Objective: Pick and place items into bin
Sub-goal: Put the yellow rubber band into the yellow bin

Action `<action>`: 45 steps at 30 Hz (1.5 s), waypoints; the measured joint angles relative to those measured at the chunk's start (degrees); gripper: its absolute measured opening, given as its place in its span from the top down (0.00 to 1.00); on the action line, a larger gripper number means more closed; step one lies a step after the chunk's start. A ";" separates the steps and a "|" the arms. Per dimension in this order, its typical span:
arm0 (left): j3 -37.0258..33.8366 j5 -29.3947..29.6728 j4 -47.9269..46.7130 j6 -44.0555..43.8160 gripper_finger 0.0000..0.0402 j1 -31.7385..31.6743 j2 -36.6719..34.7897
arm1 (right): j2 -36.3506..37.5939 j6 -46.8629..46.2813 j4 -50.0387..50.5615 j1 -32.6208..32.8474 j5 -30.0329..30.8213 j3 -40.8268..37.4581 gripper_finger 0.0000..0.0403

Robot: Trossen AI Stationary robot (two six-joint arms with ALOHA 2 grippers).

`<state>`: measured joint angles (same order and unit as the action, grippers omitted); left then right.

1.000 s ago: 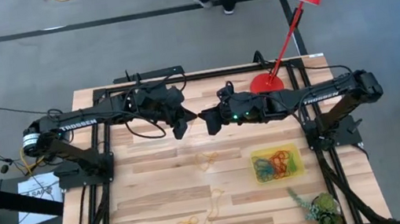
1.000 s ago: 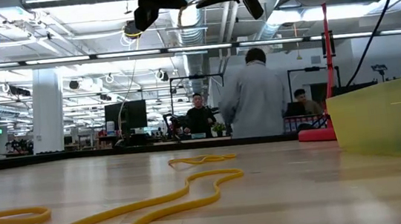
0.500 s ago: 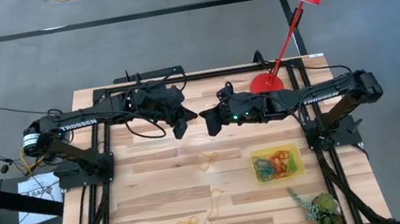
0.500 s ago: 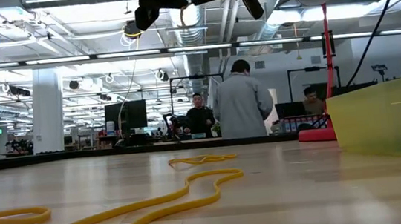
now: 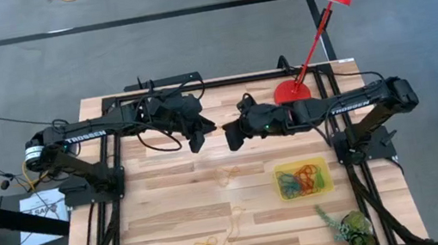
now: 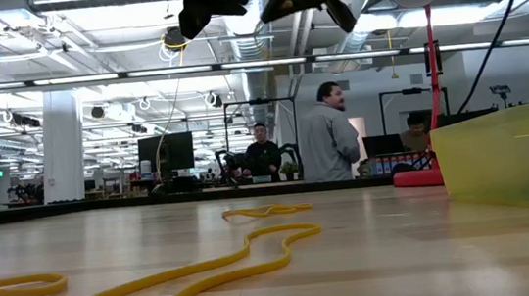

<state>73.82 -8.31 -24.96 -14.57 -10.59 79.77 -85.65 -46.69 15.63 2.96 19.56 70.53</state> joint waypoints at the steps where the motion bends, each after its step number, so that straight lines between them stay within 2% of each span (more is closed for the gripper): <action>1: 0.00 0.10 -0.02 -0.09 0.82 0.00 0.00 | 0.00 -1.01 1.24 0.00 0.01 0.00 0.99; 6: 0.00 3.44 -0.19 -0.83 0.76 0.04 0.00 | 0.28 -9.93 17.18 1.87 -3.13 -0.01 0.99; 10: 0.00 3.81 -0.80 -0.78 0.75 -0.02 0.00 | 4.72 -18.90 32.13 5.24 -3.70 0.00 1.00; 14: 0.00 4.19 -2.29 0.60 0.75 0.00 0.00 | 9.81 -30.99 48.39 10.51 -4.71 0.01 1.00; 16: 0.00 4.98 -2.76 0.71 0.75 0.00 0.00 | 11.83 -37.86 55.47 13.98 -7.24 0.01 1.00; 19: 0.00 6.42 -2.87 0.73 0.75 0.00 0.00 | 12.71 -46.33 61.59 19.16 -10.33 -0.02 1.00; 24: 0.00 7.69 -2.59 0.79 0.75 -0.02 0.00 | 10.29 -54.16 61.65 25.85 -12.25 -1.97 1.00; 28: 0.00 7.71 -2.58 0.84 0.75 0.00 0.00 | 6.21 -57.66 60.90 28.17 -12.40 -3.53 1.00; 33: 0.00 7.71 -2.57 0.86 0.75 0.00 0.00 | 1.42 -57.83 54.93 27.38 -13.21 -5.88 1.00; 41: 0.00 7.69 -2.64 0.81 0.75 0.04 0.00 | -7.49 -49.61 44.36 23.01 -14.37 -5.98 0.98; 45: 0.00 7.45 -2.91 0.52 0.75 0.04 0.00 | -12.28 -46.82 43.99 20.63 -21.78 -6.00 0.94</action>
<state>73.82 -0.86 -27.87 -14.06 -10.55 79.77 -97.93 -93.51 59.61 23.59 -2.22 64.53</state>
